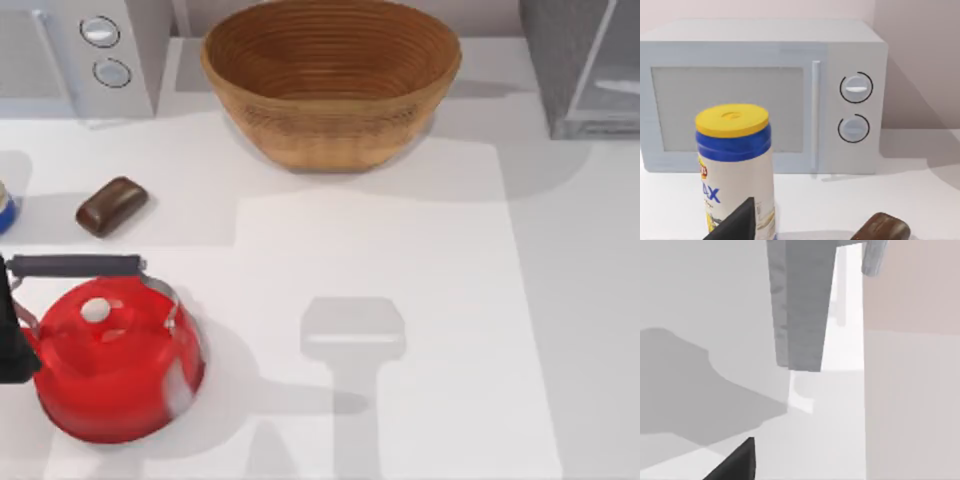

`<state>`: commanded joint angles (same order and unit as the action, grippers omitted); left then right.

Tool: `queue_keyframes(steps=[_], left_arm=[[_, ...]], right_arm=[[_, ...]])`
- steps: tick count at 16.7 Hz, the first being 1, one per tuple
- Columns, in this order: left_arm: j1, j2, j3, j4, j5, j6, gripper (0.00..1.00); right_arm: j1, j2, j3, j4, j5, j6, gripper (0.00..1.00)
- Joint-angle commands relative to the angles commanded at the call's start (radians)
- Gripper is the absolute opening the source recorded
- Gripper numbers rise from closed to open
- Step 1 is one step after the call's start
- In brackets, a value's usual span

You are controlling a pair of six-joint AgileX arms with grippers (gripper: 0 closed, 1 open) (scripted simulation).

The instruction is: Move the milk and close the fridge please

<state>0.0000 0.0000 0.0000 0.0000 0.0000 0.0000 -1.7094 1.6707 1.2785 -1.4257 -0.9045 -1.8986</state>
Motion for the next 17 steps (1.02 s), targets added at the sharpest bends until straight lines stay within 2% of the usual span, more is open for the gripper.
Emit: queue_keyframes(steps=[4,11,14,17], left_arm=[[0.0,0.0,0.0,0.0,0.0,0.0,1.0],[0.0,0.0,0.0,0.0,0.0,0.0,1.0],[0.0,0.0,0.0,0.0,0.0,0.0,1.0],[0.0,0.0,0.0,0.0,0.0,0.0,1.0]], right_arm=[[-0.098,0.126,0.038,-0.014,-0.047,-0.096,1.0],[-0.089,0.133,0.035,-0.005,-0.047,-0.087,1.0],[-0.028,0.149,0.03,0.068,-0.04,0.007,1.0],[0.078,0.169,0.027,0.218,-0.024,0.194,1.0]])
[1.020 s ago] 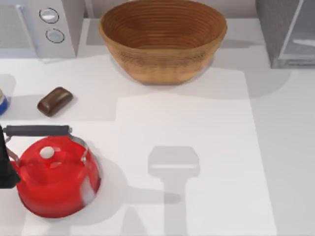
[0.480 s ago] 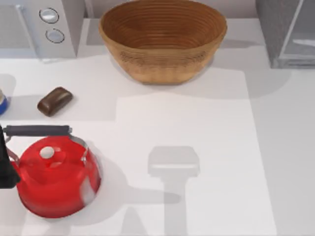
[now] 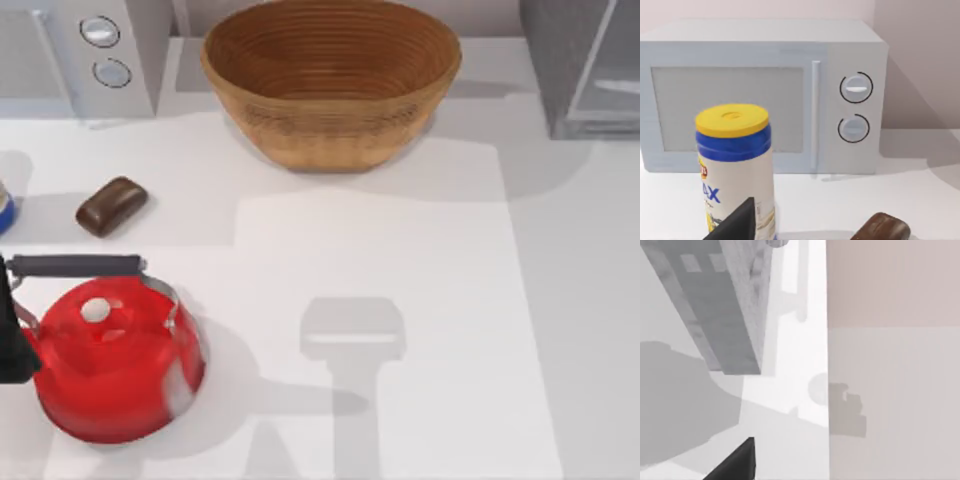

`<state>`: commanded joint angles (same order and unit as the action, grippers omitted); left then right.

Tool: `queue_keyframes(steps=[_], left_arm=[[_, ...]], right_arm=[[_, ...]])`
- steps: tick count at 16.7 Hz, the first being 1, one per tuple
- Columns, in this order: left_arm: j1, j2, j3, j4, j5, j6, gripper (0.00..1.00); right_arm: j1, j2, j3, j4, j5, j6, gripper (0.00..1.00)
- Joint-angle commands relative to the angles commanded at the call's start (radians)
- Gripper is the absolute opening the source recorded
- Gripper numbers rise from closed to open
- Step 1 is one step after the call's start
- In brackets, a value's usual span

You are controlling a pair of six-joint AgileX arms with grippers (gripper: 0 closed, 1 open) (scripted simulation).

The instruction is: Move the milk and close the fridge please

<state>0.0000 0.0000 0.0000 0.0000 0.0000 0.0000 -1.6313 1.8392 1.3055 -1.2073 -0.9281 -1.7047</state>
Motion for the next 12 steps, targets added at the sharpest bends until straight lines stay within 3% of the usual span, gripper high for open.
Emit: queue_keyframes(steps=[8,12], left_arm=[[0.0,0.0,0.0,0.0,0.0,0.0,1.0],[0.0,0.0,0.0,0.0,0.0,0.0,1.0]], right_arm=[[0.418,0.012,-0.008,0.58,0.106,0.719,1.0],[0.611,-0.003,-0.014,0.828,0.167,0.989,1.0]])
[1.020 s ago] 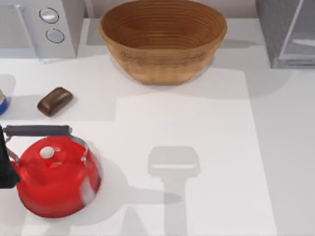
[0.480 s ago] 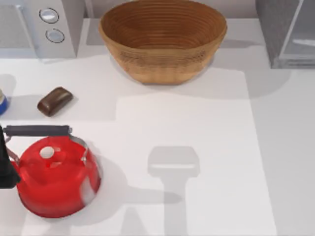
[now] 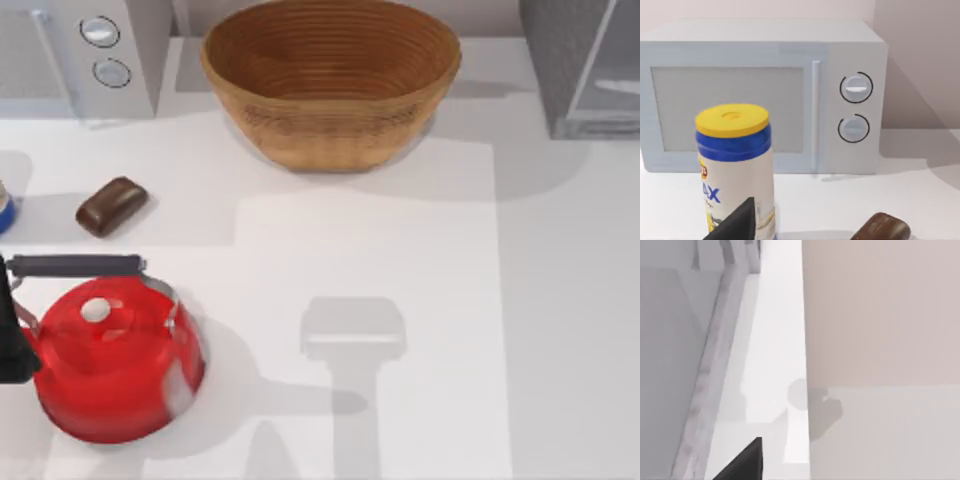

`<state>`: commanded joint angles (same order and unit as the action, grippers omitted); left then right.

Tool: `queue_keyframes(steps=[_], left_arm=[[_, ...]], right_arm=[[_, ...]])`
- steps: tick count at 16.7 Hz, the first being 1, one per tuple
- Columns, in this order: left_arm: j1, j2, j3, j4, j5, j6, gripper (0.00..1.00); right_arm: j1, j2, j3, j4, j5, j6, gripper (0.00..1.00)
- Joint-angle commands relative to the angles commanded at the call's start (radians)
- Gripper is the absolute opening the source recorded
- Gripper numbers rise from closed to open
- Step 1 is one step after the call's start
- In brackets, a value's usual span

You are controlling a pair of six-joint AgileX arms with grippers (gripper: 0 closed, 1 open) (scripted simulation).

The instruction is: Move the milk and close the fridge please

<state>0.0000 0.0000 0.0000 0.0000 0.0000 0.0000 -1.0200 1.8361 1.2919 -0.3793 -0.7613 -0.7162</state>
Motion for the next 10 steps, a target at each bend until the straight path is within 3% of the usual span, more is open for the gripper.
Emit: queue_keyframes(steps=[3,10], left_arm=[[0.0,0.0,0.0,0.0,0.0,0.0,1.0],[0.0,0.0,0.0,0.0,0.0,0.0,1.0]], right_arm=[[0.083,-0.009,-0.002,0.092,0.028,0.092,1.0],[0.094,-0.011,-0.013,0.11,0.039,0.11,1.0]])
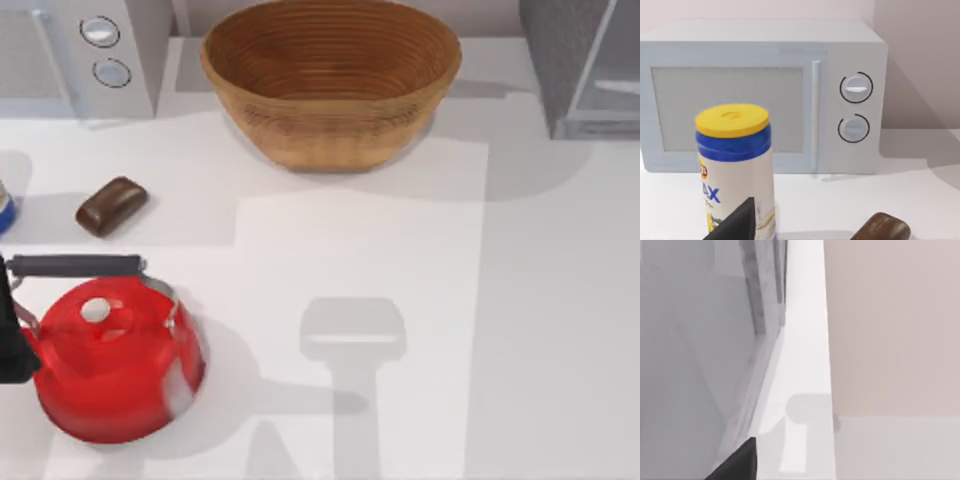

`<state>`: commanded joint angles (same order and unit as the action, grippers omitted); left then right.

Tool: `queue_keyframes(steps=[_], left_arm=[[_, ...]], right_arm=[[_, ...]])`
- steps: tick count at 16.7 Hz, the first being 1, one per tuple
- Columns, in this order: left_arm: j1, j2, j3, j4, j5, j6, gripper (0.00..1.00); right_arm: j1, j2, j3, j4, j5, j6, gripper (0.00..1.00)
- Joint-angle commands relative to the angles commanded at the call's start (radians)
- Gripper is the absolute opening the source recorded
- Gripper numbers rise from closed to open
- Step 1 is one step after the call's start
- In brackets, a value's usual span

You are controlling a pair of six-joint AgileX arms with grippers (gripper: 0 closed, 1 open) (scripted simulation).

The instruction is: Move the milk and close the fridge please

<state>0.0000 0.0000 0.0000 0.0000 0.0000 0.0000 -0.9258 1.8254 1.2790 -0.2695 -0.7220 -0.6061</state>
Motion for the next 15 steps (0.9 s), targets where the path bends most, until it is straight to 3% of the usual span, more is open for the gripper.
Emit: queue_keyframes(steps=[4,12,15], left_arm=[[0.0,0.0,0.0,0.0,0.0,0.0,1.0],[0.0,0.0,0.0,0.0,0.0,0.0,1.0],[0.0,0.0,0.0,0.0,0.0,0.0,1.0]], right_arm=[[0.15,-0.029,-0.042,0.059,0.116,0.104,1.0],[0.727,-0.145,-0.215,0.25,0.551,0.472,1.0],[0.863,-0.185,-0.268,0.305,0.674,0.576,1.0]])
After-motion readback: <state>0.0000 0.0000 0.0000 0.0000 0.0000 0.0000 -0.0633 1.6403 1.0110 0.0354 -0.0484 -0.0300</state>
